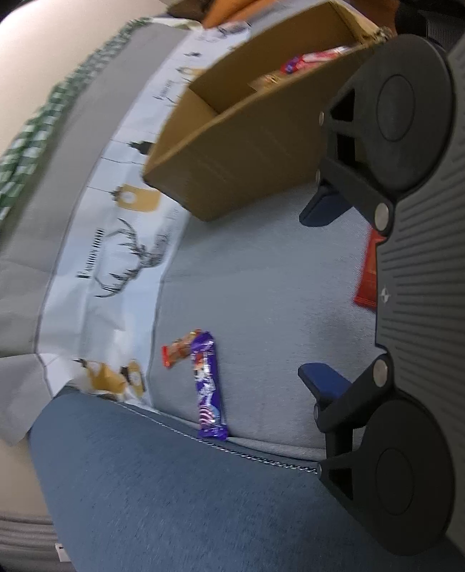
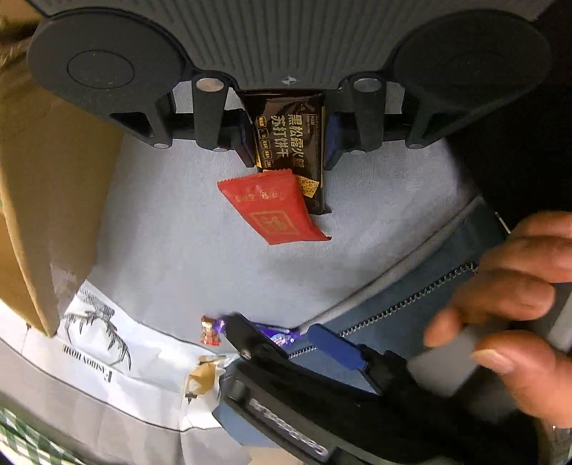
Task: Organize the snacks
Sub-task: 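Grasp the red square packet with left tool while right tool grasps the dark cracker bar, then lift and carry the red packet with left tool while right tool carries the cracker bar over the box, then open left tool to drop the red packet while right tool drops the cracker bar into the box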
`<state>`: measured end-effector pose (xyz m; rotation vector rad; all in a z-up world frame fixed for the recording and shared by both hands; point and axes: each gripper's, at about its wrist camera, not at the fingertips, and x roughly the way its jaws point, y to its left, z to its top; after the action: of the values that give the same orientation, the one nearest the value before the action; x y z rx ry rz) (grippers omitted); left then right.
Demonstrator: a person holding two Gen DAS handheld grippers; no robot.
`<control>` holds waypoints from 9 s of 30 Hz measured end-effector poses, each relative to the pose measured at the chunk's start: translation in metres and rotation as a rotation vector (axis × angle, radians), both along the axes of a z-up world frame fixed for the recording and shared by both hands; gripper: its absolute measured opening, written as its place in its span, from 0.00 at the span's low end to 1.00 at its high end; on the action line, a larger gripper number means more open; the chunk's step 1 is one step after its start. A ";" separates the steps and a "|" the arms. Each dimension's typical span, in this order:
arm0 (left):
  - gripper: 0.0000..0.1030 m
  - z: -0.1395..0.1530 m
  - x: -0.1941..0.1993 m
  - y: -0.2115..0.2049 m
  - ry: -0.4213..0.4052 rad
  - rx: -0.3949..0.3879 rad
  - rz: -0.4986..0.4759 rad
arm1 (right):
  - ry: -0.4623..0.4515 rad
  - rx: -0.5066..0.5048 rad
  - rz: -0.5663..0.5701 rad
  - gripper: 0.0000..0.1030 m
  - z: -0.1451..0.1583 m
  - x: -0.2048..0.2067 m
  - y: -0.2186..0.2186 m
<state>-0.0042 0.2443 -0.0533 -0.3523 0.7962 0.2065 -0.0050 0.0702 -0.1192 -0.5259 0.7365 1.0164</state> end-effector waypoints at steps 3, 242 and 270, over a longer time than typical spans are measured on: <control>0.90 -0.003 0.006 -0.007 0.022 -0.001 -0.049 | -0.025 -0.004 -0.001 0.40 -0.005 0.005 0.004; 0.47 0.075 0.117 -0.185 -0.357 0.098 -0.176 | -0.283 0.409 -0.706 0.39 0.125 0.145 -0.212; 0.78 0.066 0.121 -0.161 -0.387 -0.038 -0.103 | -0.267 0.375 -0.747 0.71 0.117 0.147 -0.197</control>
<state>0.1163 0.0834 0.0128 -0.3720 0.4355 0.0235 0.1415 -0.1271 -0.0018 -0.0335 0.4256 0.3537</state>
